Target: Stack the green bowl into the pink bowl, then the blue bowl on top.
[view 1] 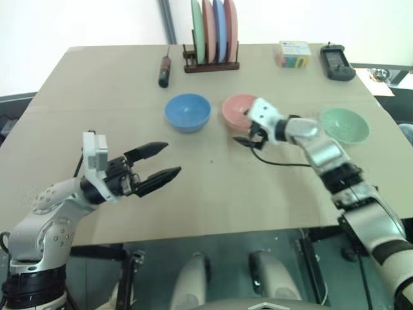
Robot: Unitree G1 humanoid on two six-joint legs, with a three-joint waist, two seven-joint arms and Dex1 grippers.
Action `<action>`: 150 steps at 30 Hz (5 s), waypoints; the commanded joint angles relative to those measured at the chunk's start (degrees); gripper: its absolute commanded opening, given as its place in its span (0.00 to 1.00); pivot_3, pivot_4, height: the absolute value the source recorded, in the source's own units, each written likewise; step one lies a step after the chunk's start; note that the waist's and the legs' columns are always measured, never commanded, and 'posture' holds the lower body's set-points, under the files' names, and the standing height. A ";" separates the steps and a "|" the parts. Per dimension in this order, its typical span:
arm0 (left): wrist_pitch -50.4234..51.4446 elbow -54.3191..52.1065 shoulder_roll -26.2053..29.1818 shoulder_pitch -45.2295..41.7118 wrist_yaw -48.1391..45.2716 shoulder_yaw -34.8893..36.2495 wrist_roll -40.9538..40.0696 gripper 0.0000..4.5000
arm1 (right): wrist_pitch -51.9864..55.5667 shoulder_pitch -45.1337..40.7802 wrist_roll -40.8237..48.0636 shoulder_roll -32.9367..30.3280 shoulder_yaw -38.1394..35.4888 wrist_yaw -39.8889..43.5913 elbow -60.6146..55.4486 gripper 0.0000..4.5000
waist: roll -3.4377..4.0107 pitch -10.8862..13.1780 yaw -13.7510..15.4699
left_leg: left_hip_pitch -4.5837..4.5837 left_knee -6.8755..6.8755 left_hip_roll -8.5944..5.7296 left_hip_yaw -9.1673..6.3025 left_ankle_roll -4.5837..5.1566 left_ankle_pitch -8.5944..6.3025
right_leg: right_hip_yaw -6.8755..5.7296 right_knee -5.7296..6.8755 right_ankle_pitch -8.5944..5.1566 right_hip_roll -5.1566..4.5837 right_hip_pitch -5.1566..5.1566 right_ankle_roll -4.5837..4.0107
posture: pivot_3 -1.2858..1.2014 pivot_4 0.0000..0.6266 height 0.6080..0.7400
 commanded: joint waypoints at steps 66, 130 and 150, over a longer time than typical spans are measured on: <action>1.92 -3.58 -1.09 -6.42 -2.94 -6.70 -3.95 1.00 | 12.88 16.06 3.24 -20.38 -25.30 -5.44 -8.35 0.02 | 0.14 0.08 -0.49 | 0.13 0.10 0.00 0.11 0.01 0.01 | 0.17 0.10 -0.01 0.09 0.08 0.01 | 0.52 0.24 1.00; -19.77 51.24 -6.22 -61.01 7.26 -51.43 67.48 0.04 | 40.51 40.07 36.91 -16.84 -31.15 -11.69 -84.95 1.00 | 0.03 0.11 1.80 | -0.78 0.29 0.00 -0.11 0.01 0.02 | 0.00 0.24 -0.01 0.16 -0.68 0.03 | 0.52 0.24 1.00; -20.09 24.06 -4.26 -55.16 -18.05 -41.48 44.74 0.04 | 29.77 66.56 47.69 -17.93 -60.89 -1.21 -92.31 1.00 | 0.04 0.10 2.25 | -0.73 0.37 -0.01 -0.22 0.01 0.02 | -0.11 0.27 -0.01 0.13 -0.51 0.04 | 0.52 0.24 1.00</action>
